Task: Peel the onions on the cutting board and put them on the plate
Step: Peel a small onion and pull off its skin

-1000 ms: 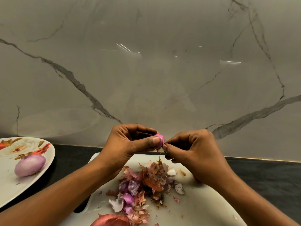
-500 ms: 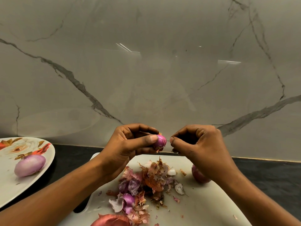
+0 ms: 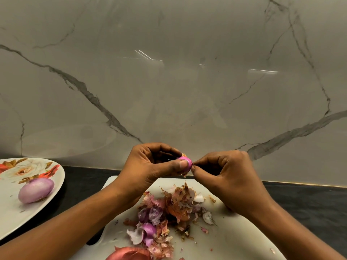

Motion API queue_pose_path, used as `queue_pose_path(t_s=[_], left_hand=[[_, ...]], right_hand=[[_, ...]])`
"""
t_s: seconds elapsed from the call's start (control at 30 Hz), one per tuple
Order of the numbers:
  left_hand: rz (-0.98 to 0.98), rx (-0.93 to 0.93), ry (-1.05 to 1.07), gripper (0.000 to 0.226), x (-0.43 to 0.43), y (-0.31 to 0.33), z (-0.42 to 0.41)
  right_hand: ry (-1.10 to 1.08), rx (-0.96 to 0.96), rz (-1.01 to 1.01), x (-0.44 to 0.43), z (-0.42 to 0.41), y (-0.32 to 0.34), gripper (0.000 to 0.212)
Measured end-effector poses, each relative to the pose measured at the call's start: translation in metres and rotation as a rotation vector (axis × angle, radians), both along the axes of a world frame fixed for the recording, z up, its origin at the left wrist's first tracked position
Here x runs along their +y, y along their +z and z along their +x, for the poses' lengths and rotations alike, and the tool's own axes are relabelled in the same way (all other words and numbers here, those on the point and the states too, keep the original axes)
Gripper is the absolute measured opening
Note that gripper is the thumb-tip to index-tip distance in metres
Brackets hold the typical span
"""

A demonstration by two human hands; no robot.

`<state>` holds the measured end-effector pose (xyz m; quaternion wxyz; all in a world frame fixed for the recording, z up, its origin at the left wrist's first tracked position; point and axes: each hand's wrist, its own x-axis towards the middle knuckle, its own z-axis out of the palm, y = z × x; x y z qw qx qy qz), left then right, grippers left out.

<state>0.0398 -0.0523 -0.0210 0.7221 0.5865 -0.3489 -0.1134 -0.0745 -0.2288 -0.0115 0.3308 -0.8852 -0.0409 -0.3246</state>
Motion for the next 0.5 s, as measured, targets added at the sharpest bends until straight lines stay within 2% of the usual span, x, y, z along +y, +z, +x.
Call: queue_pose_path(t_s=[0.07, 0.23, 0.5], left_hand=[[0.006, -0.023, 0.013, 0.039, -0.0002, -0.0007, -0.0005], [0.021, -0.075, 0.017, 0.036, -0.0004, -0.0012, -0.002], [-0.022, 0.016, -0.097, 0.027, 0.0018, -0.0007, 0.0004]], right_hand=[[-0.007, 0.001, -0.007, 0.0002, 0.0002, -0.0002, 0.035], [-0.041, 0.01, -0.021, -0.0018, 0.0026, -0.0028, 0.021], [-0.119, -0.063, 0.043, -0.0084, 0.0023, 0.0033, 0.01]])
